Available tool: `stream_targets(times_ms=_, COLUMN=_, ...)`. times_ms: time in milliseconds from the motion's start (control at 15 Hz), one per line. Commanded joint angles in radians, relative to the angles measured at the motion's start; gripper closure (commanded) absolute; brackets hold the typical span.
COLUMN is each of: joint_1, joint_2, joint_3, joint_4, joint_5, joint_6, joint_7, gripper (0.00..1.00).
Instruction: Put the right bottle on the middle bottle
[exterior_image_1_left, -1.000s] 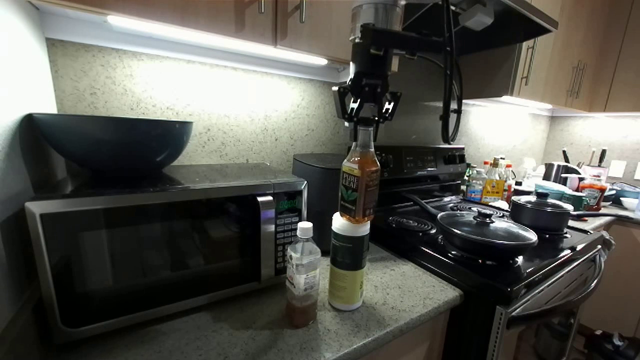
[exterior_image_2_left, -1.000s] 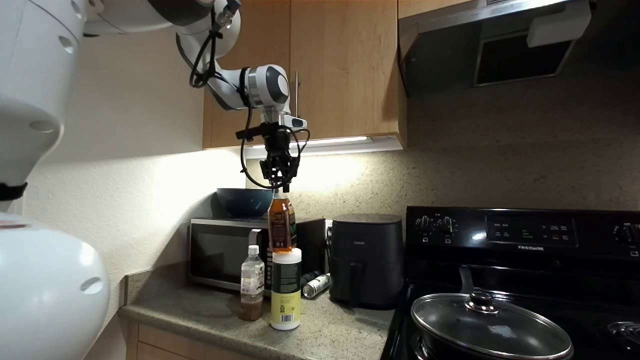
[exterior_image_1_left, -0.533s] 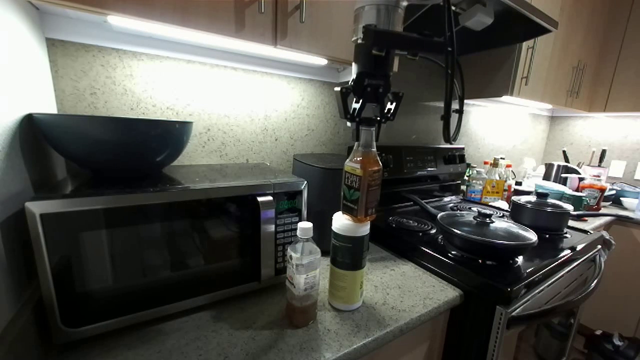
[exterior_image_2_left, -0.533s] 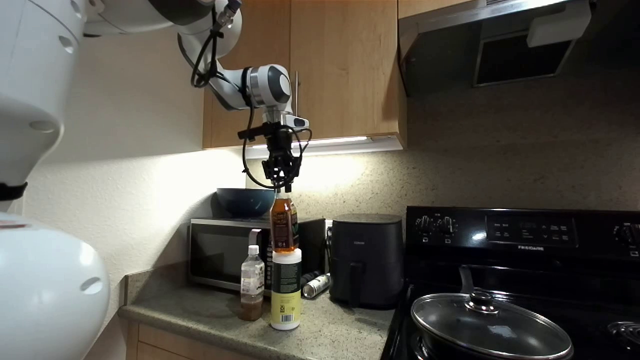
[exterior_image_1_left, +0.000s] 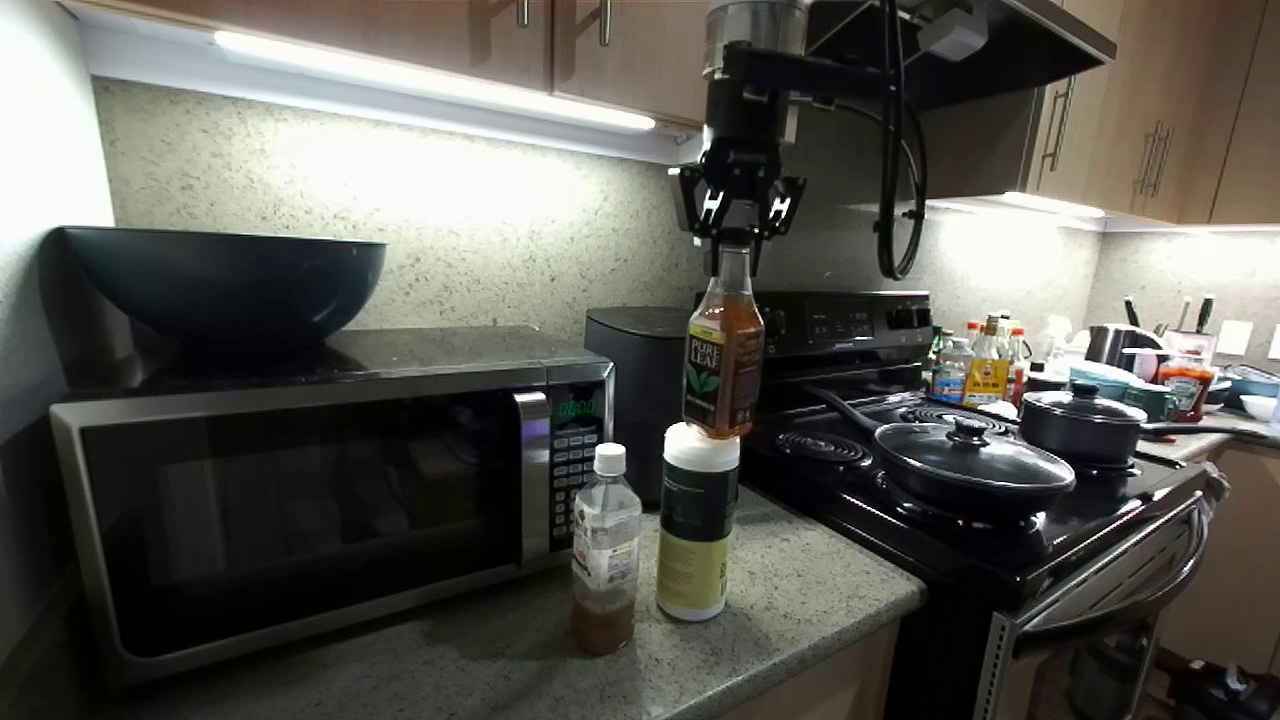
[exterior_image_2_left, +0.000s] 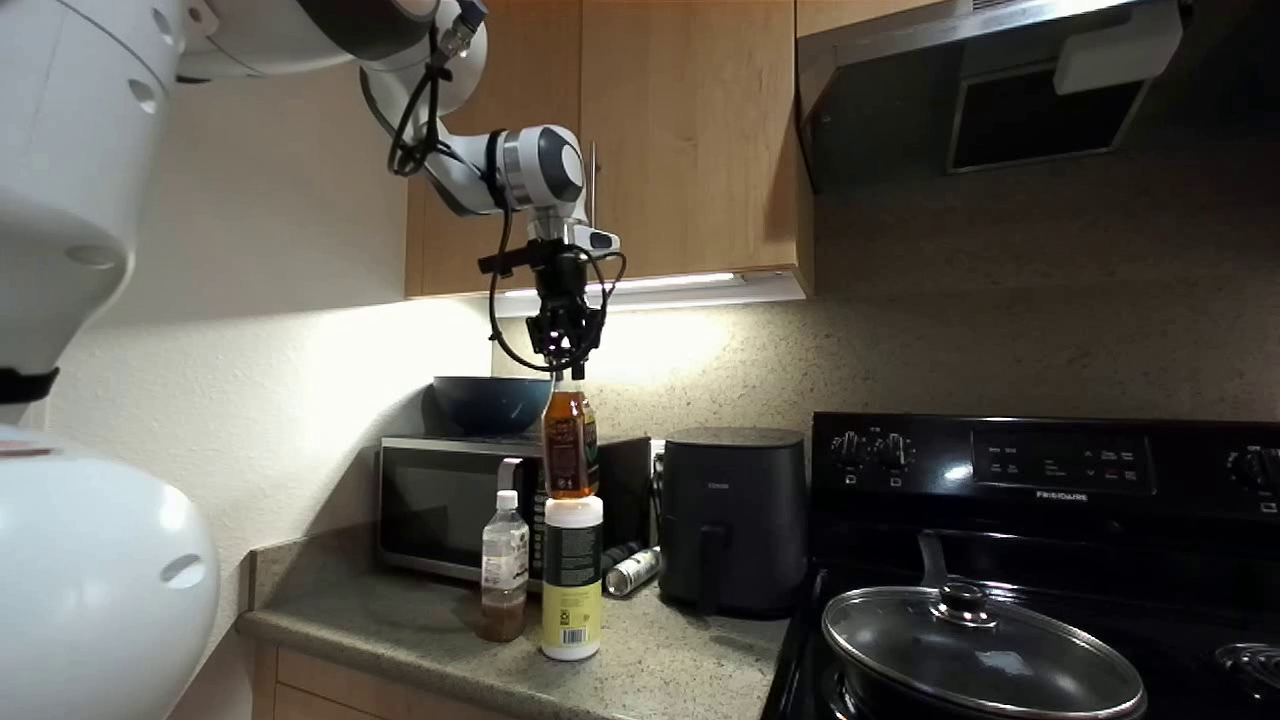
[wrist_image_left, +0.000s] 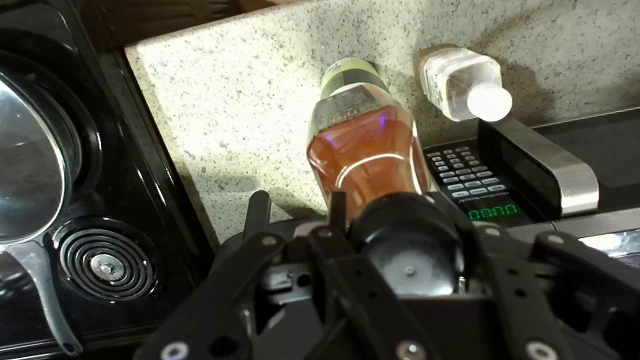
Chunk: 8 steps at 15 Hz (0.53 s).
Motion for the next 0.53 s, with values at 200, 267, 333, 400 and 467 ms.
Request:
stream_targets(times_ms=200, joint_1=-0.007, joint_2=0.041, joint_3=0.005, joint_4=0.093, joint_5=0.014, joint_6=-0.049, joint_7=-0.006, gripper=0.82)
stream_targets(times_ms=267, joint_1=-0.007, joint_2=0.046, joint_3=0.004, joint_4=0.100, joint_5=0.014, joint_6=-0.053, joint_7=-0.006, gripper=0.82)
stream_targets(times_ms=333, joint_1=-0.006, joint_2=0.052, joint_3=0.004, joint_4=0.105, joint_5=0.014, joint_6=-0.056, joint_7=-0.006, gripper=0.82)
stream_targets(times_ms=400, joint_1=-0.005, joint_2=0.058, joint_3=0.003, joint_4=0.111, joint_5=0.015, joint_6=-0.059, joint_7=-0.006, gripper=0.82)
stream_targets(times_ms=467, joint_1=-0.006, joint_2=0.065, joint_3=0.003, joint_4=0.115, joint_5=0.018, joint_6=-0.062, joint_7=-0.009, gripper=0.82)
